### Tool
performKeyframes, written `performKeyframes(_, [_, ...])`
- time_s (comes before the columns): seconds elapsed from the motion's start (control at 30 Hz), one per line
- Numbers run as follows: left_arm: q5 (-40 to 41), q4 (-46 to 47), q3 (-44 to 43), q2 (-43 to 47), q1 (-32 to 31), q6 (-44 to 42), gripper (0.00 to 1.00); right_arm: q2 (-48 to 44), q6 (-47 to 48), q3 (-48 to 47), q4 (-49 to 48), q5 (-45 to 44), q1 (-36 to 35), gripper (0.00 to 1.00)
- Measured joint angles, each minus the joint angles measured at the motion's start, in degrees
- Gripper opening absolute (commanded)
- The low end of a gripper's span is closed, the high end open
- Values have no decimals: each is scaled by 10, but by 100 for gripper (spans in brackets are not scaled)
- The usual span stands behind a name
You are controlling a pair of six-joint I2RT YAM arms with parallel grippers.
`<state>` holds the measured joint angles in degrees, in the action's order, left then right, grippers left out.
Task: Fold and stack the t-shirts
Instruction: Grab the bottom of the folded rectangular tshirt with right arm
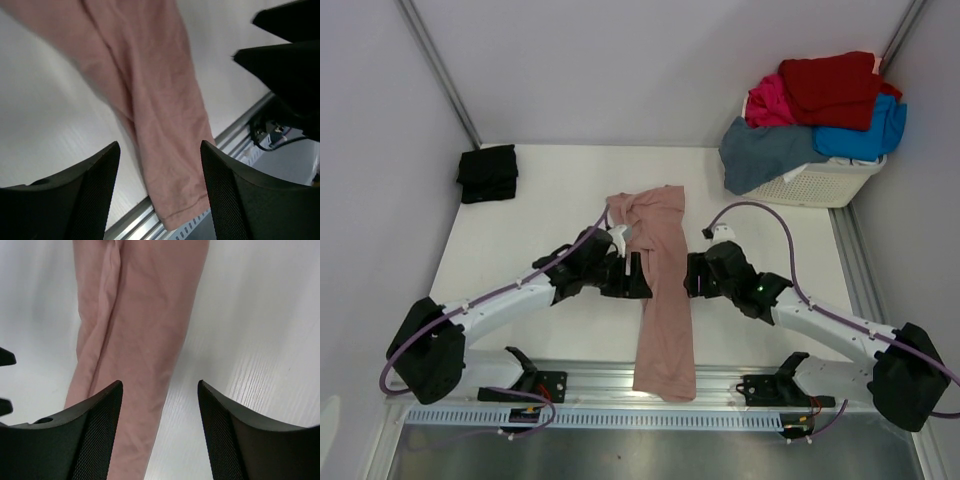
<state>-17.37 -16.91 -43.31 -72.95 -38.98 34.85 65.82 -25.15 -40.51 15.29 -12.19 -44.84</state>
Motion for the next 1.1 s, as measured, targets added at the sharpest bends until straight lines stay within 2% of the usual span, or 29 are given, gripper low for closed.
performKeyframes(0.27, [-69, 93, 58, -11, -97, 34, 70, -63, -80, 110, -22, 72, -1, 66])
performKeyframes(0.63, [-69, 113, 134, -13, -152, 75, 70, -159, -189, 222, -32, 132, -18, 63])
performKeyframes(0.83, [-68, 118, 168, -10, -194, 98, 70, -231, -253, 278, -26, 143, -53, 60])
performKeyframes(1.1, [-66, 147, 213, 19, -213, 118, 70, -281, -343, 325, -49, 145, -150, 54])
